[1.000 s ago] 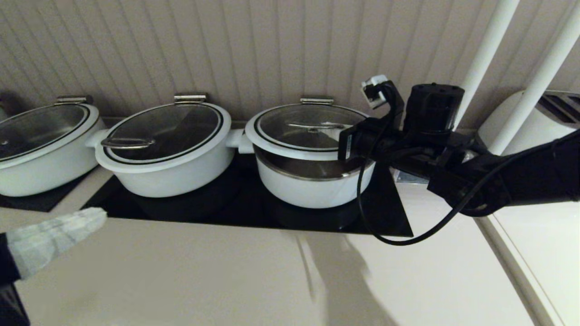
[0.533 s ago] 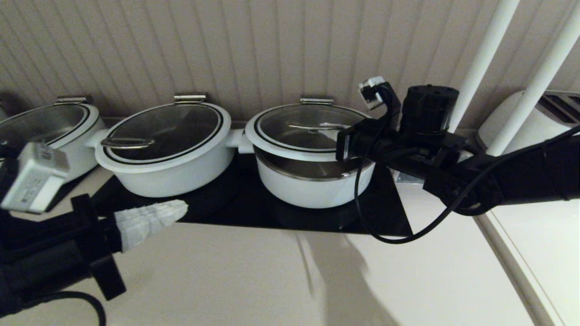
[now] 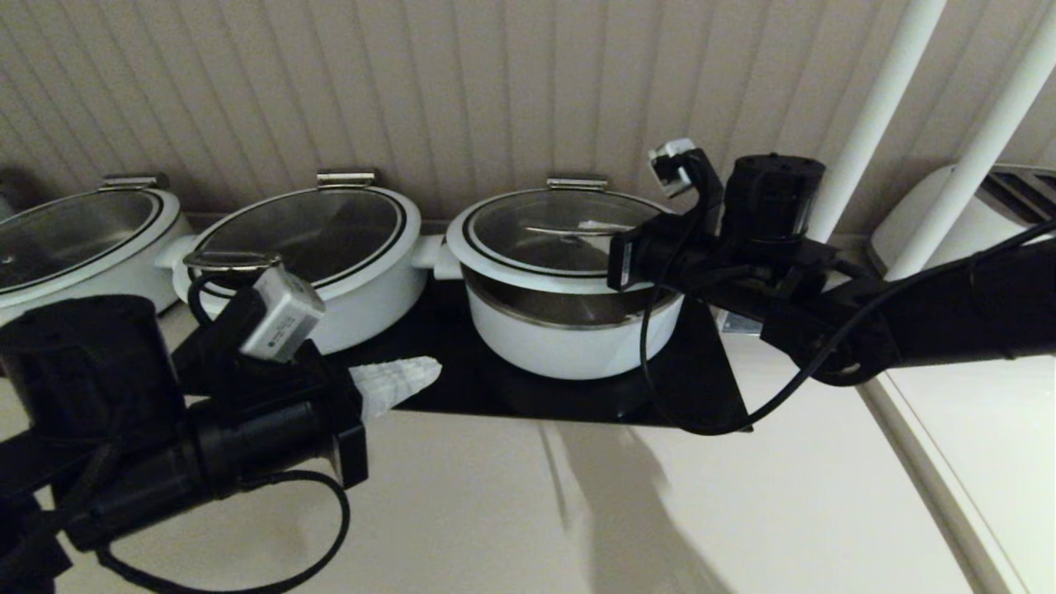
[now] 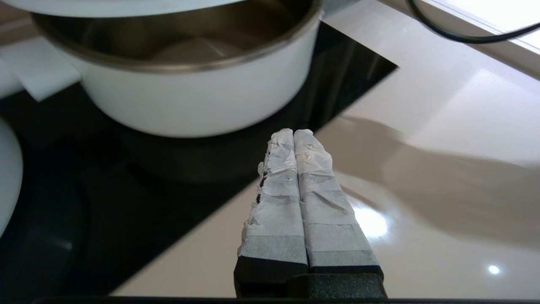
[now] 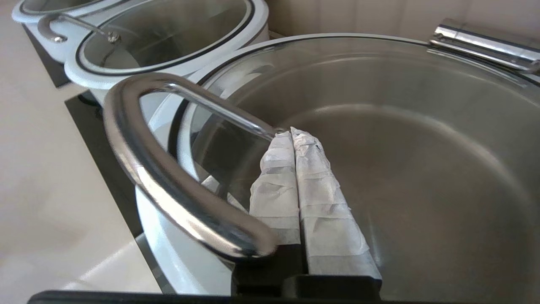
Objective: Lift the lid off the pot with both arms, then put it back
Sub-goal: Hold the pot lid with the left arm
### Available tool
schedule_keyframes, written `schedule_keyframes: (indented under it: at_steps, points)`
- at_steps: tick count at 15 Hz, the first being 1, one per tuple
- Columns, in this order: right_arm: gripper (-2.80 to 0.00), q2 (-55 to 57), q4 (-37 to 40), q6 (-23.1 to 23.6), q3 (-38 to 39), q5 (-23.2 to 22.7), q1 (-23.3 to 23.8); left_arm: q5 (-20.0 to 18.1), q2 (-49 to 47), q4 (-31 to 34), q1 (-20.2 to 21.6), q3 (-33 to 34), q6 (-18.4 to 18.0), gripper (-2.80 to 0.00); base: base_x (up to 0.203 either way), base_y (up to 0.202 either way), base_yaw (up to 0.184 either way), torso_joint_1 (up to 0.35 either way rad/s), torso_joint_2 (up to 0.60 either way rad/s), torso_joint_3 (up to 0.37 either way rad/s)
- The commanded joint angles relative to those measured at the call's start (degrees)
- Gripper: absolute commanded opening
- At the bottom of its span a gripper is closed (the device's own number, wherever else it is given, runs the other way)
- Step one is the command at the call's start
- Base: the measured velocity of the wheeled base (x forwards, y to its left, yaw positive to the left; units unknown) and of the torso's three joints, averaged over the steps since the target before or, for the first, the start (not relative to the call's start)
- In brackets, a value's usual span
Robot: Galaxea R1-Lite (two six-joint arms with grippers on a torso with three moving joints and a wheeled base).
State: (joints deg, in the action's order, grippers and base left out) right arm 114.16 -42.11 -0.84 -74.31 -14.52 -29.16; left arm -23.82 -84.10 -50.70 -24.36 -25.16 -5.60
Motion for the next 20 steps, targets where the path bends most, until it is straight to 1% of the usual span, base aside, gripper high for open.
schedule_keyframes:
  at_steps: [1,4,7,8,11,13,15,20]
  points:
    - [-2.8,0.09,-0.34,-0.65,-0.04,0.01,0.15,0.08,-5.9,-3.75,-0.33,-0.13,-0.09,-2.8,0.0,0.0,0.0,0.0,0.0,0.0]
    - [-2.8,0.09,-0.34,-0.83,-0.37,-0.07,0.16,1.9,-10.61,-9.49,-0.35,-0.52,-0.11,-2.8,0.0,0.0,0.0,0.0,0.0,0.0]
    - [-2.8,0.09,-0.34,-0.91,-0.93,-0.07,0.16,2.86,-14.55,-12.47,-0.34,-2.06,-0.39,-2.8,0.0,0.0,0.0,0.0,0.0,0.0]
    - [-2.8,0.09,-0.32,-0.86,-1.01,-0.07,0.16,3.81,-15.88,-13.2,-0.34,-3.36,-0.66,-2.8,0.0,0.0,0.0,0.0,0.0,0.0]
    - [-2.8,0.09,-0.34,-0.91,-0.94,-0.07,0.16,7.4,-19.0,-13.96,-0.34,-9.6,-0.67,-2.8,0.0,0.0,0.0,0.0,0.0,0.0]
    - [-2.8,0.09,-0.34,-0.91,-0.93,-0.07,0.08,9.06,-20.65,-13.99,-0.34,-13.29,-0.57,-2.8,0.0,0.0,0.0,0.0,0.0,0.0]
    - [-2.8,0.01,-0.39,-0.91,-0.94,-0.07,0.07,10.29,-21.87,-13.99,-0.34,-15.62,-0.56,-2.8,0.0,0.0,0.0,0.0,0.0,0.0]
    - [-2.8,-0.71,-0.43,-0.91,-0.92,-0.07,0.07,10.46,-23.63,-13.99,-0.32,-17.58,-0.64,-2.8,0.0,0.0,0.0,0.0,0.0,0.0]
